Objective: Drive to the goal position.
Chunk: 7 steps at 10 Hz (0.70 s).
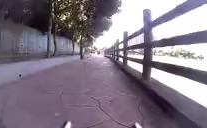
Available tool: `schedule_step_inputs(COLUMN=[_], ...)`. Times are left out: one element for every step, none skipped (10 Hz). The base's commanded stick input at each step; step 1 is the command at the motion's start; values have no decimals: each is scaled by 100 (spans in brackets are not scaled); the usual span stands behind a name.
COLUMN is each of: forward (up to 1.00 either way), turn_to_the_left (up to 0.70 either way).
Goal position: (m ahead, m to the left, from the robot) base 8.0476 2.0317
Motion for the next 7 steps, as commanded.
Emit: schedule_step_inputs(forward=[0, 0, 0, 0, 0, 0, 0], turn_to_the_left=[60, 70, 35, 0, 0, 0, 0])
